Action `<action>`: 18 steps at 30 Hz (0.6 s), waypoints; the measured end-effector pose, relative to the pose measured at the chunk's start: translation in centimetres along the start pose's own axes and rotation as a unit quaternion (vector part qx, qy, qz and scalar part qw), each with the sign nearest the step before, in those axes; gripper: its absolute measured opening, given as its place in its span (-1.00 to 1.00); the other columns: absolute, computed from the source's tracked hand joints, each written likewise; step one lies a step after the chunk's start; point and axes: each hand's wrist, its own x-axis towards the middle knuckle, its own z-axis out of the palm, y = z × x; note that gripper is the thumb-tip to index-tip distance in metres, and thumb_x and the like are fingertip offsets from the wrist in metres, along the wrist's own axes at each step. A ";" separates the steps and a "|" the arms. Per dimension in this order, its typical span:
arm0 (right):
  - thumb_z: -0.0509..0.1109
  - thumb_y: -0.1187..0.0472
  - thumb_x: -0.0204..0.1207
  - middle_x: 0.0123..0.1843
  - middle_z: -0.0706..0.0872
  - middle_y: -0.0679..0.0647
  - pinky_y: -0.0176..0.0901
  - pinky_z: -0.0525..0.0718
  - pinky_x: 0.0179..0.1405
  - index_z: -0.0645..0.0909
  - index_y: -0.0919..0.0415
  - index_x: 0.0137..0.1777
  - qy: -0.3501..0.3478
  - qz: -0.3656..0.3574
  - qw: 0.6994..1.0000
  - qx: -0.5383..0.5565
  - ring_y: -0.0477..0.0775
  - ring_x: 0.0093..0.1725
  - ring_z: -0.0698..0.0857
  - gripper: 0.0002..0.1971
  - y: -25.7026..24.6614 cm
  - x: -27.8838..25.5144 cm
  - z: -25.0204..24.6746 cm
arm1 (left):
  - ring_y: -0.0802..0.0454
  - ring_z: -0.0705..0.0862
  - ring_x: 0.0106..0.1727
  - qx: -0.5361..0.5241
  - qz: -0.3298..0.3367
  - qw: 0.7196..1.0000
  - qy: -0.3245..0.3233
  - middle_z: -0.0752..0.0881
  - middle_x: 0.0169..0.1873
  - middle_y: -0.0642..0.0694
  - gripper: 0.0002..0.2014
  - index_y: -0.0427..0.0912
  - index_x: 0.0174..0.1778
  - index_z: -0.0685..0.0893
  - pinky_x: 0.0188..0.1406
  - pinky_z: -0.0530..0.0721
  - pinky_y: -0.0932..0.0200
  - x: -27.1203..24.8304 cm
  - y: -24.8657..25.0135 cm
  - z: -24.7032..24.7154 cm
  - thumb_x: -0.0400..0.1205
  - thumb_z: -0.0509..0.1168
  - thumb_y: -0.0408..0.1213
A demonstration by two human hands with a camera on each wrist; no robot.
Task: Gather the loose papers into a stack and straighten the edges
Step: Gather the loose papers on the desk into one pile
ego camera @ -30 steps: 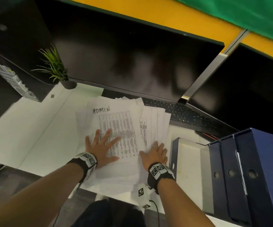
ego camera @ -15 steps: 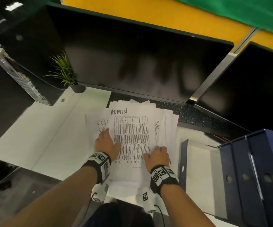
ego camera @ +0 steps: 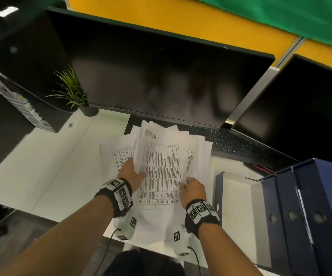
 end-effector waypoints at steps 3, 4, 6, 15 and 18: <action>0.19 0.04 0.70 -0.09 0.73 0.11 -0.25 0.52 -0.12 0.68 0.32 0.07 0.034 0.043 0.997 0.050 0.21 0.01 0.73 -0.64 0.5 0.5 -1.1 | -0.08 0.71 0.03 -0.063 -0.013 0.997 0.031 0.77 0.12 -0.08 -0.51 -0.23 0.34 0.66 0.03 0.69 0.08 0.3 -0.9 -3.1 0.52 0.56 -0.18; 0.21 0.03 0.68 -0.08 0.75 0.14 -0.26 0.48 -0.15 0.67 0.34 0.06 0.040 0.050 0.997 0.049 0.22 -0.04 0.71 -0.64 0.7 0.8 -1.3 | -0.10 0.73 0.00 -0.066 -0.026 0.997 0.043 0.79 0.11 -0.12 -0.50 -0.25 0.30 0.69 0.02 0.71 0.08 0.5 -1.6 -4.2 0.48 0.59 -0.15; 0.26 0.03 0.64 -0.10 0.71 0.16 -0.23 0.49 -0.16 0.65 0.36 0.04 0.023 0.059 0.998 0.030 0.19 -0.14 0.65 -0.65 0.5 1.4 -0.8 | -0.15 0.72 -0.10 -0.034 -0.056 0.996 0.057 0.80 0.05 -0.20 -0.50 -0.28 0.24 0.70 -0.12 0.73 0.07 0.7 -3.0 -5.6 0.46 0.61 -0.12; 0.29 -0.12 0.58 0.40 0.40 0.21 0.12 0.58 0.20 0.33 0.31 0.52 0.047 0.049 0.995 -0.077 0.26 0.36 0.43 -0.35 -2.6 1.4 3.1 | -0.16 0.75 -0.09 -0.102 -0.055 0.988 0.100 0.75 -0.20 -0.02 -0.67 -0.18 0.14 0.70 -0.05 0.74 -0.05 -0.4 -3.6 -7.3 0.52 0.55 -0.18; 0.39 -0.29 0.44 0.43 0.38 0.20 0.20 0.53 0.25 0.19 0.31 0.60 0.039 0.072 0.993 -0.079 0.26 0.40 0.39 -0.08 -3.2 2.0 3.8 | -0.13 0.76 -0.08 -0.126 -0.038 0.985 0.109 0.75 -0.23 0.05 -0.74 -0.04 0.01 0.71 0.04 0.70 -0.05 -0.8 -4.5 -10.2 0.49 0.57 -0.09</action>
